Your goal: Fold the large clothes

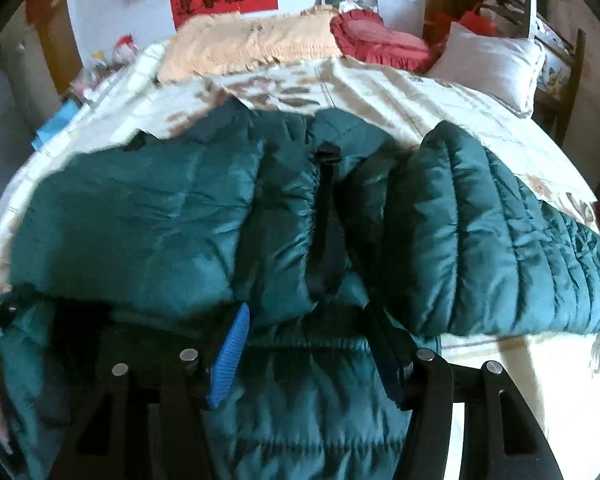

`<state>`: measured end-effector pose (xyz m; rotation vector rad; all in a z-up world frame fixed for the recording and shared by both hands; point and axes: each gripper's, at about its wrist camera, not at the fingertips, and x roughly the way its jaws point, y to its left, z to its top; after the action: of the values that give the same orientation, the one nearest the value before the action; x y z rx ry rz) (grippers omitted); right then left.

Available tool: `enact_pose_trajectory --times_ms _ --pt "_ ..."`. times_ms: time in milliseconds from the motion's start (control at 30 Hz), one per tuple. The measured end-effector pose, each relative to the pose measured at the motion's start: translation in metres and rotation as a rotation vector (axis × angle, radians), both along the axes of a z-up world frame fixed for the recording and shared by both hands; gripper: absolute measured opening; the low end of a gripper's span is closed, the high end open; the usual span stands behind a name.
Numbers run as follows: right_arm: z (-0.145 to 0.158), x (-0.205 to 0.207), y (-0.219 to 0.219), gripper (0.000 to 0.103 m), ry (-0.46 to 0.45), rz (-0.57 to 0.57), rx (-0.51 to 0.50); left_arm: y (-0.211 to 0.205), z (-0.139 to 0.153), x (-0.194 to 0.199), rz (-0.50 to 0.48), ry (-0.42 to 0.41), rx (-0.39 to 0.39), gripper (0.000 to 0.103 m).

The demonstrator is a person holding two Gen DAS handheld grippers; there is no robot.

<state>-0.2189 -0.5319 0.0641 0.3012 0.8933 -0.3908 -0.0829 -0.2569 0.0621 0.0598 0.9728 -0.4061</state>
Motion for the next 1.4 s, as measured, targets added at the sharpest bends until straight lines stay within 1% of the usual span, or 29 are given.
enact_pose_trajectory --times_ms 33,67,133,233,333,500,667,800,967,1033,1133,1233,1400 --pt "0.005 -0.006 0.001 0.062 -0.006 -0.001 -0.002 0.0 0.004 -0.003 -0.001 -0.008 -0.008 0.083" --pt "0.01 -0.014 0.001 0.066 -0.019 0.0 -0.007 0.001 0.008 -0.008 -0.004 -0.019 -0.022 0.083" --pt "0.019 -0.028 0.0 0.069 -0.042 0.002 -0.015 0.001 0.016 -0.015 -0.003 -0.04 -0.039 0.083" --pt "0.025 -0.047 -0.007 0.07 -0.049 -0.011 -0.014 -0.003 0.026 -0.027 -0.021 -0.061 -0.064 0.083" --pt "0.031 -0.068 -0.017 0.07 -0.063 -0.039 -0.022 -0.01 0.032 -0.039 -0.044 -0.085 -0.068 0.083" --pt "0.034 -0.098 -0.047 0.073 -0.072 -0.111 -0.022 -0.019 0.033 -0.054 -0.086 -0.08 -0.067 0.083" --pt "0.026 -0.132 -0.086 0.073 -0.06 -0.227 -0.027 -0.021 0.023 -0.069 -0.106 -0.051 -0.087 0.083" --pt "0.016 -0.163 -0.128 0.073 -0.061 -0.351 -0.012 -0.023 0.01 -0.073 -0.113 -0.026 -0.064 0.083" --pt "0.004 -0.199 -0.182 0.073 -0.064 -0.5 0.033 -0.026 -0.005 -0.075 -0.113 -0.003 -0.042 0.083" --pt "0.0 -0.211 -0.2 0.073 -0.061 -0.55 0.043 -0.026 -0.007 -0.075 -0.114 -0.003 -0.04 0.083" --pt "-0.003 -0.223 -0.218 0.073 -0.051 -0.605 0.032 -0.025 -0.009 -0.075 -0.117 0.005 -0.046 0.083" --pt "-0.002 -0.237 -0.238 0.073 -0.077 -0.672 0.044 -0.023 -0.009 -0.075 -0.117 0.012 -0.064 0.083" --pt "-0.007 -0.252 -0.271 0.073 -0.119 -0.765 0.108 -0.019 -0.007 -0.075 -0.111 0.037 -0.094 0.083"
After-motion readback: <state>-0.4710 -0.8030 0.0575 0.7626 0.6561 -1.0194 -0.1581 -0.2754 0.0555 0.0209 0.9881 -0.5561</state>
